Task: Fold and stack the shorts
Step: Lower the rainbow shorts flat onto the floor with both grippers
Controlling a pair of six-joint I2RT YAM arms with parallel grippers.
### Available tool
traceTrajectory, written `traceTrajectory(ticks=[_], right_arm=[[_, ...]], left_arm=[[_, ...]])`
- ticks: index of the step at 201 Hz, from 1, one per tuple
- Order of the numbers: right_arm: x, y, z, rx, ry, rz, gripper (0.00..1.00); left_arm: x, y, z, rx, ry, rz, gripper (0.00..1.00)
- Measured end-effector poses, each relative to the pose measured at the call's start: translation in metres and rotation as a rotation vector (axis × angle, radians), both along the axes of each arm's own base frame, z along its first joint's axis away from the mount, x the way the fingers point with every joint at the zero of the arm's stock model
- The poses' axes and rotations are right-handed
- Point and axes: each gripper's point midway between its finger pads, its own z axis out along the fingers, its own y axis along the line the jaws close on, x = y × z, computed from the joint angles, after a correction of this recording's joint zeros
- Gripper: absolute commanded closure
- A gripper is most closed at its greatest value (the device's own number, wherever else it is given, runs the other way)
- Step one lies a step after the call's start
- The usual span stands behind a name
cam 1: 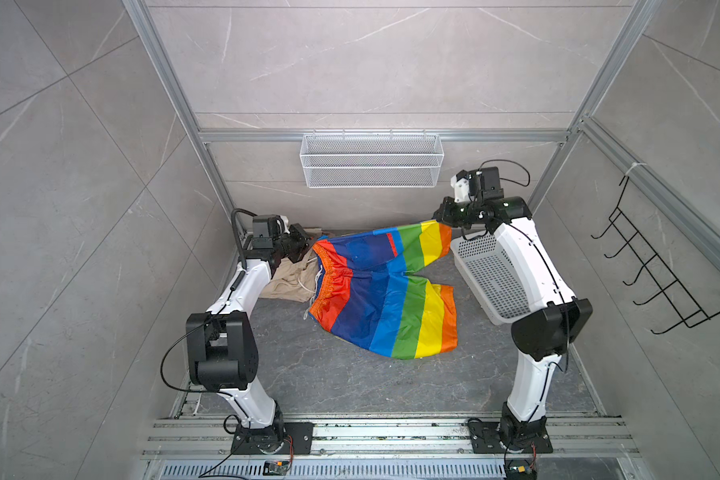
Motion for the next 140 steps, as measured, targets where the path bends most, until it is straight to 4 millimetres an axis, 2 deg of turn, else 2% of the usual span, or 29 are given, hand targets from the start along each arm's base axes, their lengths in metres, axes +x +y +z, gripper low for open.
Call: traceTrajectory(ticks=[17, 48, 65, 84, 110, 128, 140], right_arm=[[-0.011, -0.003, -0.035, -0.011, 0.055, -0.002, 1.00], [-0.015, -0.002, -0.102, -0.017, 0.162, -0.010, 1.00], [-0.013, -0.001, -0.124, -0.014, 0.197, -0.014, 1.00], [-0.002, 0.002, -0.146, -0.017, 0.231, -0.014, 1.00], [0.022, 0.003, -0.170, -0.053, 0.258, -0.012, 0.68], [0.018, -0.007, -0.175, -0.073, 0.282, -0.030, 0.42], [0.013, -0.014, -0.170, -0.082, 0.275, -0.036, 0.30]], left_arm=[[-0.004, 0.000, -0.013, -0.003, 0.028, 0.001, 1.00], [-0.014, 0.003, -0.044, 0.010, 0.103, 0.017, 1.00], [-0.020, 0.005, -0.059, 0.017, 0.136, 0.027, 1.00], [-0.024, 0.008, -0.072, 0.027, 0.164, 0.044, 1.00], [-0.021, 0.012, -0.073, 0.037, 0.164, 0.063, 1.00], [-0.018, 0.019, -0.073, 0.051, 0.161, 0.093, 1.00], [-0.017, 0.020, -0.074, 0.060, 0.161, 0.103, 1.00]])
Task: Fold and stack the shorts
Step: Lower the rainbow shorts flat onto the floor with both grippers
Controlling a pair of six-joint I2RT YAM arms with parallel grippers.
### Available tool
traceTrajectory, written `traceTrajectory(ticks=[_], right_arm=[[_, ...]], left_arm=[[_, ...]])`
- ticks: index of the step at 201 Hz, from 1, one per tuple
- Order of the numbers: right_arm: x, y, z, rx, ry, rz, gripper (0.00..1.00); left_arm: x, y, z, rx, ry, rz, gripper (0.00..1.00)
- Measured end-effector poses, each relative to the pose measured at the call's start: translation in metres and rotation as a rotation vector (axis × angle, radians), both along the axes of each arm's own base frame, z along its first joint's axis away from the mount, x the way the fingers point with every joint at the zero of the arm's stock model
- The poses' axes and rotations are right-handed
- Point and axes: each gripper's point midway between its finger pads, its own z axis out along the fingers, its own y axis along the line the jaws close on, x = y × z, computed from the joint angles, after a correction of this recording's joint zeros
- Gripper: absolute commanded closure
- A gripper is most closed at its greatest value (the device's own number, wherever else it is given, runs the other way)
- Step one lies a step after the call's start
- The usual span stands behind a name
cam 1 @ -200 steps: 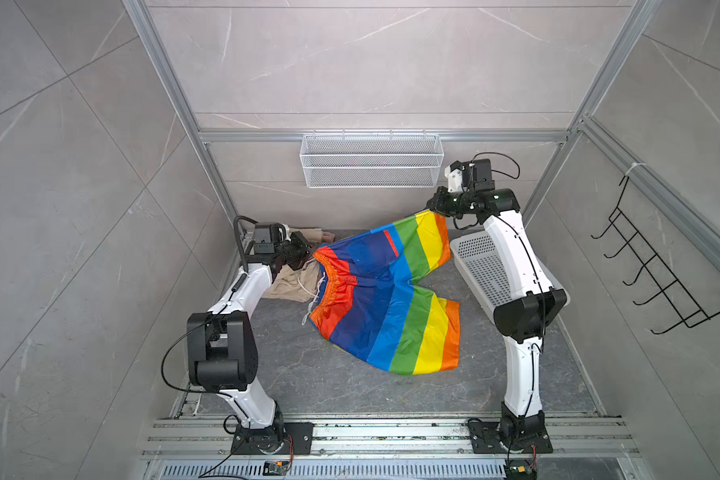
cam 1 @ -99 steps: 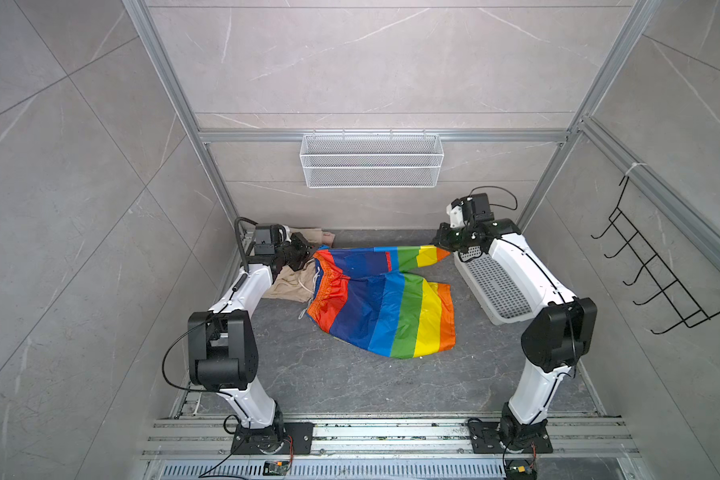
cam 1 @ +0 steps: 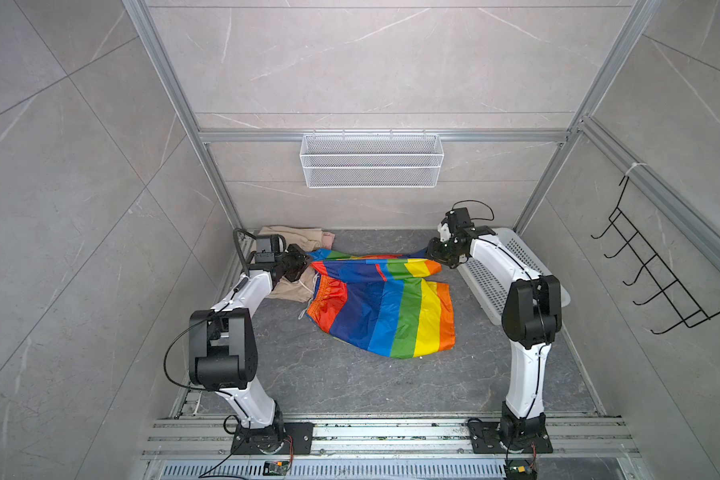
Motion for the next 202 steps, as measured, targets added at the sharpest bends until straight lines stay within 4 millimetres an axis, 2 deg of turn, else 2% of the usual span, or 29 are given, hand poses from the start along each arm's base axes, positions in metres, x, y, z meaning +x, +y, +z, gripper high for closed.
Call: traceTrajectory(ticks=[11, 23, 41, 58, 74, 105, 118, 137, 146, 154, 181, 202], right_arm=[[-0.009, -0.007, 0.007, -0.012, -0.009, -0.002, 0.23], [-0.027, -0.015, 0.015, -0.018, -0.016, -0.016, 0.18], [-0.064, -0.023, 0.022, -0.025, -0.023, -0.023, 0.17], [-0.095, -0.030, 0.018, -0.032, -0.019, -0.029, 0.20], [-0.115, -0.036, -0.002, -0.049, 0.003, -0.044, 0.25], [-0.145, -0.044, -0.066, -0.084, 0.134, -0.057, 0.34], [-0.149, -0.046, -0.084, -0.099, 0.168, -0.059, 0.39], [-0.144, -0.049, -0.100, -0.116, 0.181, -0.068, 0.46], [-0.142, -0.051, -0.105, -0.129, 0.184, -0.077, 0.52], [-0.140, -0.054, -0.109, -0.141, 0.186, -0.086, 0.62], [-0.132, -0.061, -0.112, -0.162, 0.178, -0.118, 0.86], [-0.119, -0.063, -0.108, -0.174, 0.158, -0.134, 0.96]], left_arm=[[0.001, -0.002, -0.001, 0.006, -0.004, 0.005, 1.00], [0.002, -0.007, -0.001, 0.004, -0.011, 0.001, 1.00], [-0.002, -0.021, -0.007, -0.008, -0.011, -0.016, 1.00], [-0.010, -0.033, -0.020, -0.008, 0.007, -0.035, 1.00], [-0.019, -0.041, -0.034, 0.003, 0.038, -0.046, 1.00], [-0.037, -0.047, -0.062, 0.030, 0.092, -0.054, 1.00], [-0.044, -0.046, -0.074, 0.037, 0.117, -0.051, 1.00], [-0.054, -0.043, -0.090, 0.048, 0.148, -0.043, 1.00], [-0.058, -0.041, -0.096, 0.053, 0.155, -0.040, 1.00], [-0.061, -0.041, -0.101, 0.054, 0.163, -0.039, 1.00], [-0.073, -0.038, -0.118, 0.062, 0.183, -0.033, 1.00], [-0.080, -0.036, -0.127, 0.071, 0.196, -0.028, 1.00]])
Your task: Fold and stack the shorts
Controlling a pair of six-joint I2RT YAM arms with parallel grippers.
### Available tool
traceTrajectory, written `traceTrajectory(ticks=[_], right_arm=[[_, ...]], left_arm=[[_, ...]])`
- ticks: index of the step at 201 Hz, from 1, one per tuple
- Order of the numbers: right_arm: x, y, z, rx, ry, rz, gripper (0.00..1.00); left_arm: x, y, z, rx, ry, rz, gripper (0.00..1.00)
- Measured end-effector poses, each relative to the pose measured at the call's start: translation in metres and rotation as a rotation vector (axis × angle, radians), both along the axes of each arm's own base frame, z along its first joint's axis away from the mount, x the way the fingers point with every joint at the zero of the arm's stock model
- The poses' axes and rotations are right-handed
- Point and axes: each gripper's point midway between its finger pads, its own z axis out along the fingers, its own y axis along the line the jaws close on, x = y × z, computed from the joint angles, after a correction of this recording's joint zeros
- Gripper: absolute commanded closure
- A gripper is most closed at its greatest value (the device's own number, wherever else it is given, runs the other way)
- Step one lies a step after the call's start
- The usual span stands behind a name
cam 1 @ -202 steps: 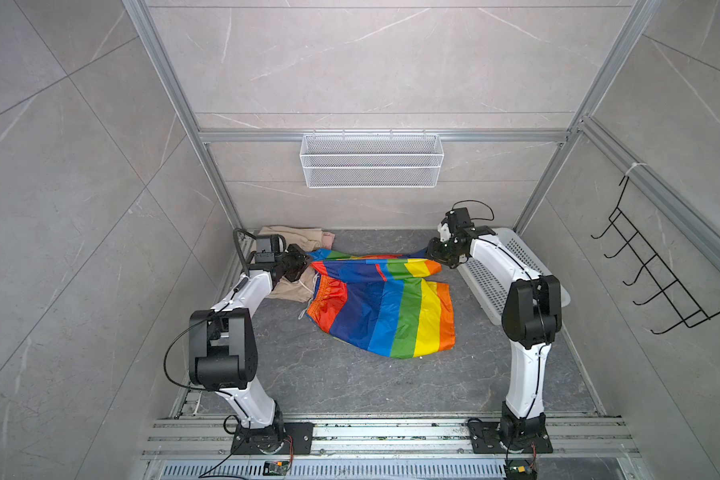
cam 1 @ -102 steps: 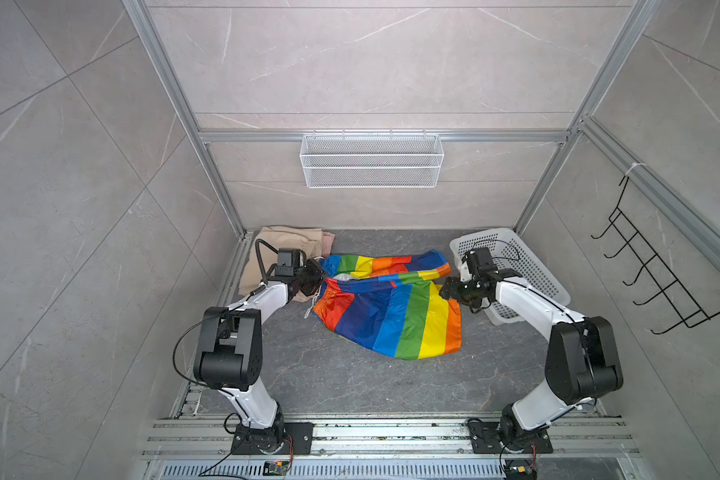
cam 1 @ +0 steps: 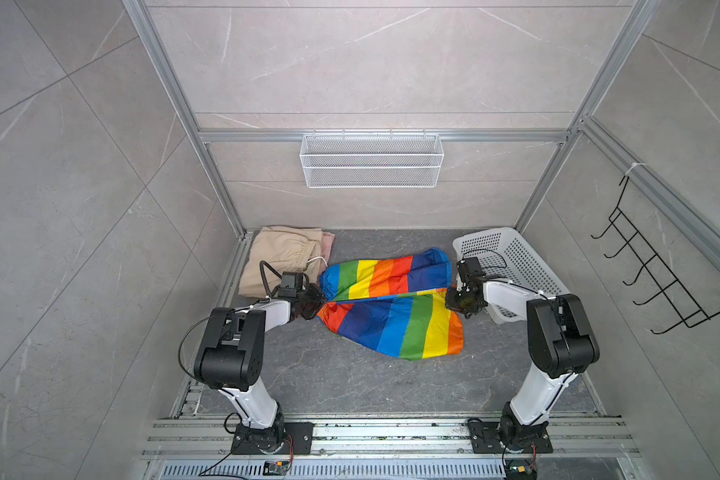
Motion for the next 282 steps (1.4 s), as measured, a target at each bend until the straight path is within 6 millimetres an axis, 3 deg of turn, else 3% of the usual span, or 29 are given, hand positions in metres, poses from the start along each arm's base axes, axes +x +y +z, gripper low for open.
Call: traceTrajectory(ticks=[48, 82, 97, 126, 158, 184, 207, 231, 255, 282], right_arm=[[0.052, 0.005, 0.025, -0.006, -0.083, -0.009, 0.96], [0.060, 0.010, 0.052, 0.024, -0.132, 0.001, 0.59], [0.045, 0.012, 0.063, 0.049, -0.147, 0.000, 0.49], [-0.006, 0.007, 0.078, 0.083, -0.160, -0.012, 0.39], [-0.065, -0.001, 0.054, 0.097, -0.108, -0.033, 0.34], [-0.105, -0.002, 0.020, 0.130, -0.028, -0.052, 0.36], [-0.117, -0.001, 0.002, 0.148, 0.001, -0.068, 0.44], [-0.107, 0.001, 0.003, 0.163, -0.026, -0.085, 0.84], [-0.085, 0.003, 0.025, 0.172, -0.081, -0.095, 0.95], [-0.032, 0.002, 0.093, 0.143, -0.228, -0.096, 0.98]], left_arm=[[-0.006, 0.002, -0.004, 0.005, -0.009, 0.004, 1.00], [-0.006, 0.001, -0.003, 0.004, -0.013, 0.004, 1.00], [-0.005, 0.001, -0.003, 0.004, -0.015, 0.006, 1.00], [-0.002, -0.003, 0.000, 0.005, -0.031, 0.021, 1.00], [0.001, -0.005, 0.002, 0.006, -0.045, 0.033, 1.00], [0.002, -0.005, 0.000, 0.009, -0.043, 0.037, 1.00], [0.002, -0.005, 0.000, 0.009, -0.043, 0.037, 1.00], [0.003, -0.005, 0.001, 0.009, -0.045, 0.038, 1.00], [0.003, -0.005, 0.000, 0.009, -0.045, 0.037, 1.00], [0.003, -0.006, 0.000, 0.008, -0.046, 0.036, 1.00]])
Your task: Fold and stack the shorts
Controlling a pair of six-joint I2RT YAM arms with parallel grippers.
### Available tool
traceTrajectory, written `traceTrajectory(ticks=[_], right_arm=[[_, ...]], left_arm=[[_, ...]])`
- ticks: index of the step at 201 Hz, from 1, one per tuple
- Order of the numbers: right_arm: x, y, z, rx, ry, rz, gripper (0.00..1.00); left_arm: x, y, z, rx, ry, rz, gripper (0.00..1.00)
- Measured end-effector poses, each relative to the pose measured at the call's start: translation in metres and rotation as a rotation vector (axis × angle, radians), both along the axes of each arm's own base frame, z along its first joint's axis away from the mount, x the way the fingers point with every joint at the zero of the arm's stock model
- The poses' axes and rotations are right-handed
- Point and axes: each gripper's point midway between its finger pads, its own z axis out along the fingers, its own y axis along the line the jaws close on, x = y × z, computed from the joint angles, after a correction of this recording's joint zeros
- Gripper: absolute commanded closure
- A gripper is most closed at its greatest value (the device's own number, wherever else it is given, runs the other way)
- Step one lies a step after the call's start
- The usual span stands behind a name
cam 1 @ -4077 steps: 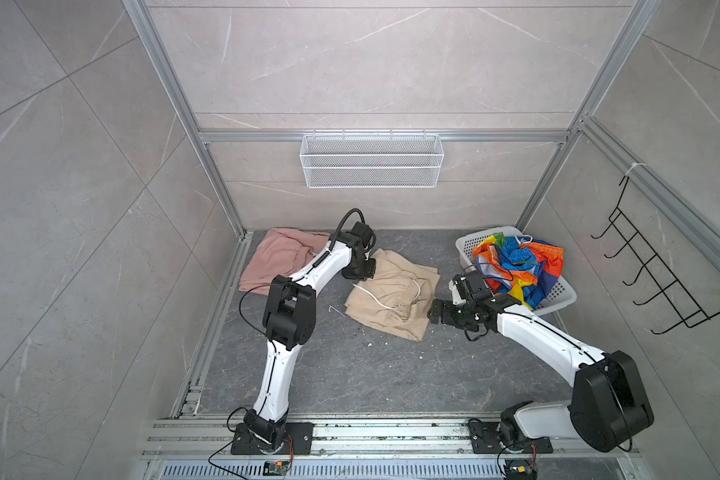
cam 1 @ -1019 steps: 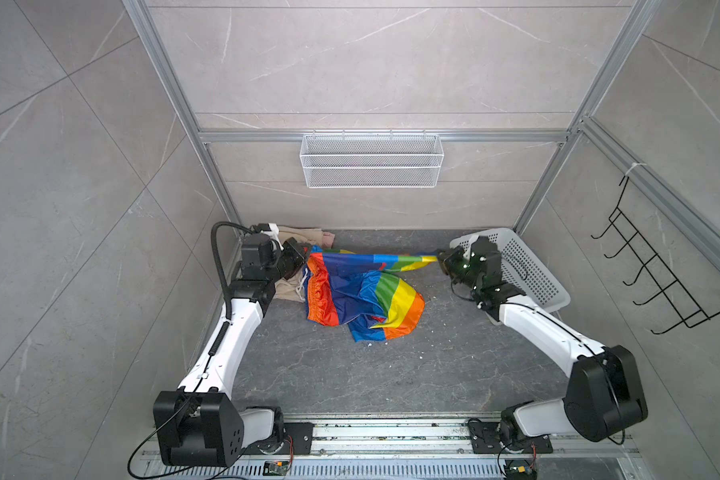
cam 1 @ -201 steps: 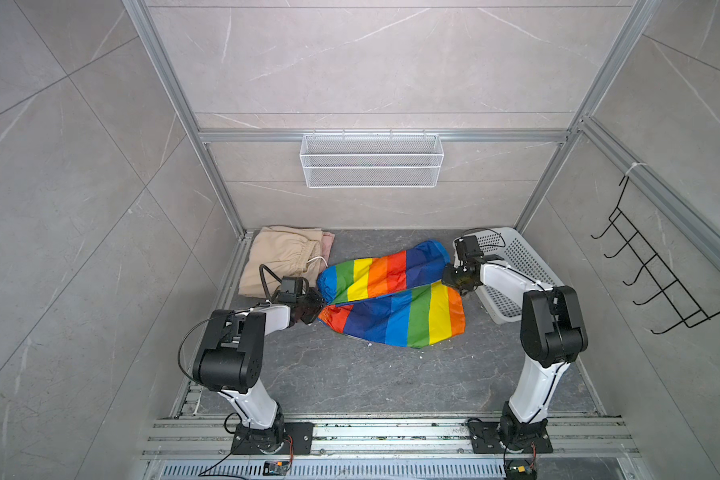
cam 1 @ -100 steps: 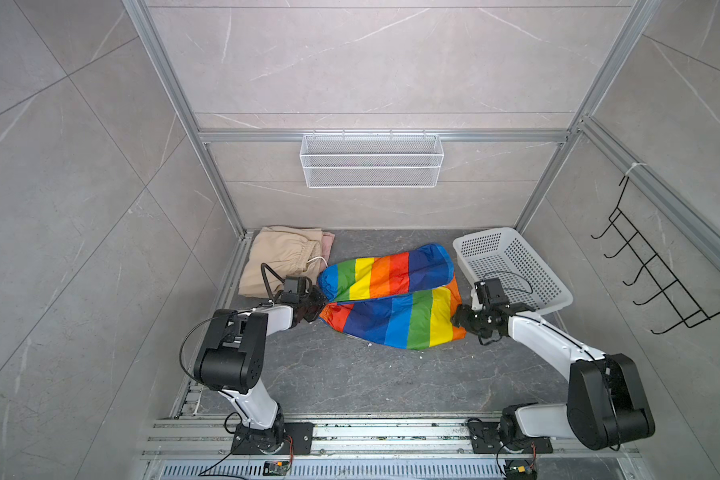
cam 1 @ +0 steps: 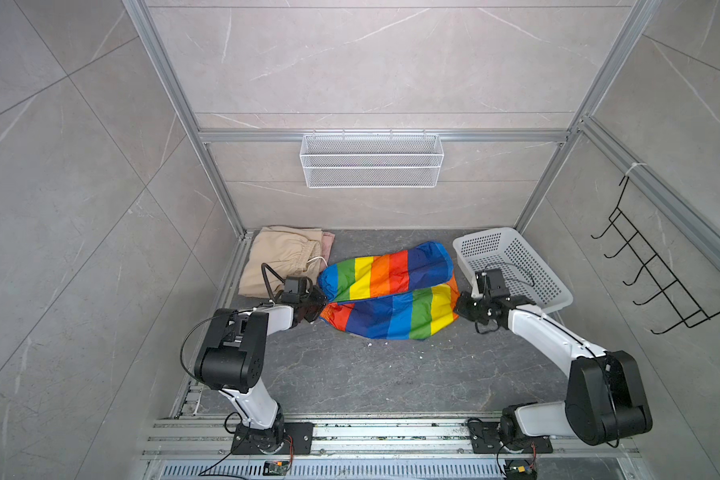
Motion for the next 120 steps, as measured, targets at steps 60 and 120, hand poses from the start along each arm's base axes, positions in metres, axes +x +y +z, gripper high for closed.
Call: traceTrajectory(ticks=[60, 120], right_arm=[[0.035, -0.010, 0.023, -0.108, -0.025, 0.002, 0.38], [-0.055, -0.014, -0.021, -0.069, 0.106, 0.029, 0.15]], left_arm=[[0.000, -0.002, 0.000, 0.000, -0.005, -0.004, 1.00], [0.003, -0.003, -0.010, 0.002, 0.013, -0.006, 1.00]])
